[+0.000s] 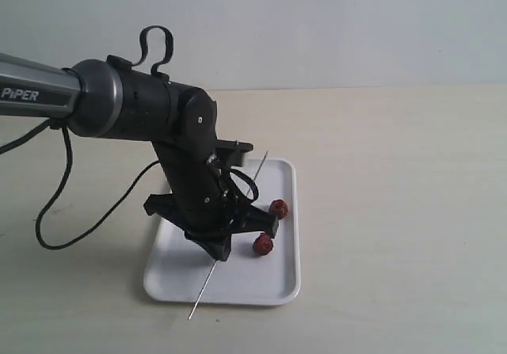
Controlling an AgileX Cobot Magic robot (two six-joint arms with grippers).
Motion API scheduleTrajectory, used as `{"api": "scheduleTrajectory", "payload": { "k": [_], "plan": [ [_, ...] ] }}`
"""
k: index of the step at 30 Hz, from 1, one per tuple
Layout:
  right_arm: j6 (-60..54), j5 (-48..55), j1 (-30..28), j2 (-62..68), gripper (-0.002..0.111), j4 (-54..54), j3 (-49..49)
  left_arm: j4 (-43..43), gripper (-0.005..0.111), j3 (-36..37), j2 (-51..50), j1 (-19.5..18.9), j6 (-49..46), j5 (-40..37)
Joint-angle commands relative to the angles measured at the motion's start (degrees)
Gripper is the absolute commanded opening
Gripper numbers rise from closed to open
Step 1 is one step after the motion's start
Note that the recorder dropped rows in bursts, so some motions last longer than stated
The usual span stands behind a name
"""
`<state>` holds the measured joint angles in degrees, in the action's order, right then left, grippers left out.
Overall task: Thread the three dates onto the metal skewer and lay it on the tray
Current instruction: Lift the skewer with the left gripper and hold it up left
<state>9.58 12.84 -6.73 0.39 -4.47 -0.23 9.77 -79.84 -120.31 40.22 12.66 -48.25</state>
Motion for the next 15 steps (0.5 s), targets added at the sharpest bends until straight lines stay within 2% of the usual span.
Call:
{"api": "scheduleTrajectory", "payload": {
  "k": [1, 4, 10, 12, 15],
  "plan": [
    [0.03, -0.08, 0.07, -0.39, 0.000, -0.06, 0.23, -3.28, 0.000, -0.09, 6.25, -2.17, -0.16, 0.83],
    [0.03, -0.08, 0.07, -0.39, 0.000, -0.06, 0.23, -10.32, 0.000, -0.09, 13.34, -4.39, -0.71, -0.94],
    [0.03, -0.08, 0.07, -0.39, 0.000, -0.06, 0.23, -28.29, 0.000, 2.60, 24.08, -4.73, -2.41, -8.17],
    [0.03, -0.08, 0.07, -0.39, 0.000, -0.06, 0.23, -29.05, 0.000, 3.74, 25.91, -6.04, -6.77, -10.08],
    [0.03, -0.08, 0.07, -0.39, 0.000, -0.06, 0.23, -28.20, 0.000, 7.07, 27.21, -10.82, -17.40, -9.94]
  ]
}}
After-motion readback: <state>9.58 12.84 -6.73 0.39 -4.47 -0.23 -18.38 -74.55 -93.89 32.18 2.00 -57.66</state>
